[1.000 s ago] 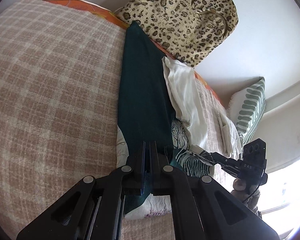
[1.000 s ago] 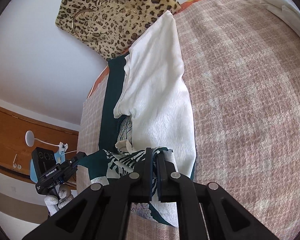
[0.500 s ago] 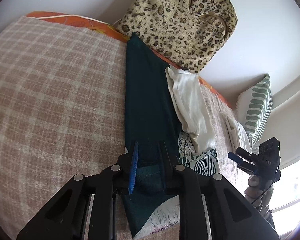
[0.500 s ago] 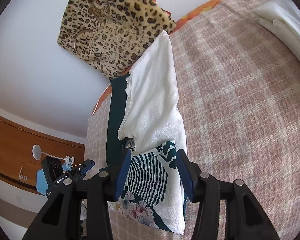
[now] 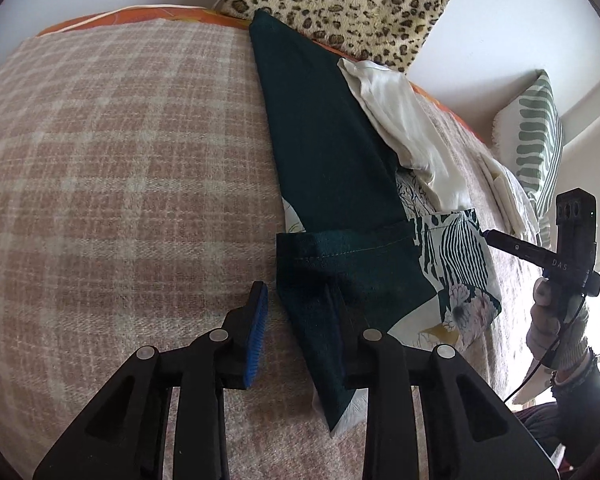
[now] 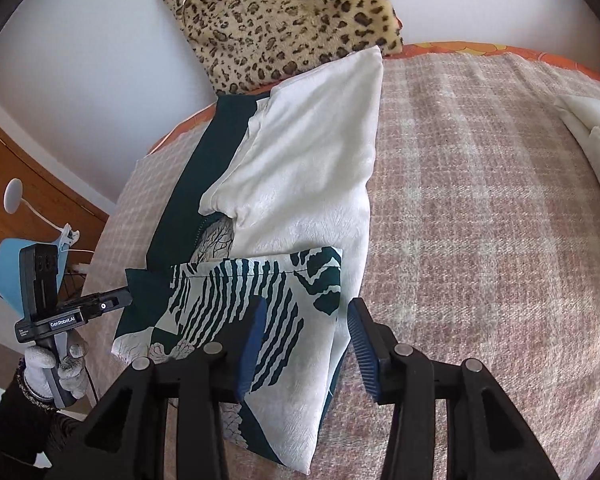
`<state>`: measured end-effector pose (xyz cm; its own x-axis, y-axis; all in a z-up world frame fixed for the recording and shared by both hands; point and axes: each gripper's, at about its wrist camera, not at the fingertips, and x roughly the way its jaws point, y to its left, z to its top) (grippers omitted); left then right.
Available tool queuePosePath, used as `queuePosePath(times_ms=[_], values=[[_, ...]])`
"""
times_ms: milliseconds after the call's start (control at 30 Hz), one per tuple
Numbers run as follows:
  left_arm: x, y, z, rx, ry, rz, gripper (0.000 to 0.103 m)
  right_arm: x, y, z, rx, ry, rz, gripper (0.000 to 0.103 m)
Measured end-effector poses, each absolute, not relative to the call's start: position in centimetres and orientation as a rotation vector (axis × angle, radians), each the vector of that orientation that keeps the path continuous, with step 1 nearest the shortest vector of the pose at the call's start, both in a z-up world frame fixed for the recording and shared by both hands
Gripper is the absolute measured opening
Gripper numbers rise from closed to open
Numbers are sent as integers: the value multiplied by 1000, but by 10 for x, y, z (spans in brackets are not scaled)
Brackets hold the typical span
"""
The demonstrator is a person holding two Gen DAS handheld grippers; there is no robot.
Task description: Fold small clothes
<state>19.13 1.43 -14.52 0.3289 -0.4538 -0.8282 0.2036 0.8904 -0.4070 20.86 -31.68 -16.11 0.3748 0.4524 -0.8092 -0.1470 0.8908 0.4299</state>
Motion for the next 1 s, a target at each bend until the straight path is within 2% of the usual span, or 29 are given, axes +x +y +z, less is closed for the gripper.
queuePosePath(times_ms=[133,233,300,333,400,567,1000], values=[[195,16,-146,-264,1154,-419,27,209,-308,-165,272,1140,395,36],[196,13,-145,-263,1140,-431,27,207,-302,-167,241,1146,393,26],[196,10,-144,-249,1130,-430,20,206,-299,-166,226,1143,392,15],[196,9,-143,-240,1123,-429,12,205,-299,-166,227,1142,393,13],[194,7,-141,-221,1105,-422,9,205,-299,-164,219,1136,383,7],[192,0,-132,-167,1051,-421,3,203,-300,-161,212,1125,368,2],[216,-8,-136,-161,1038,-385,3,199,-319,-158,230,1080,322,0]])
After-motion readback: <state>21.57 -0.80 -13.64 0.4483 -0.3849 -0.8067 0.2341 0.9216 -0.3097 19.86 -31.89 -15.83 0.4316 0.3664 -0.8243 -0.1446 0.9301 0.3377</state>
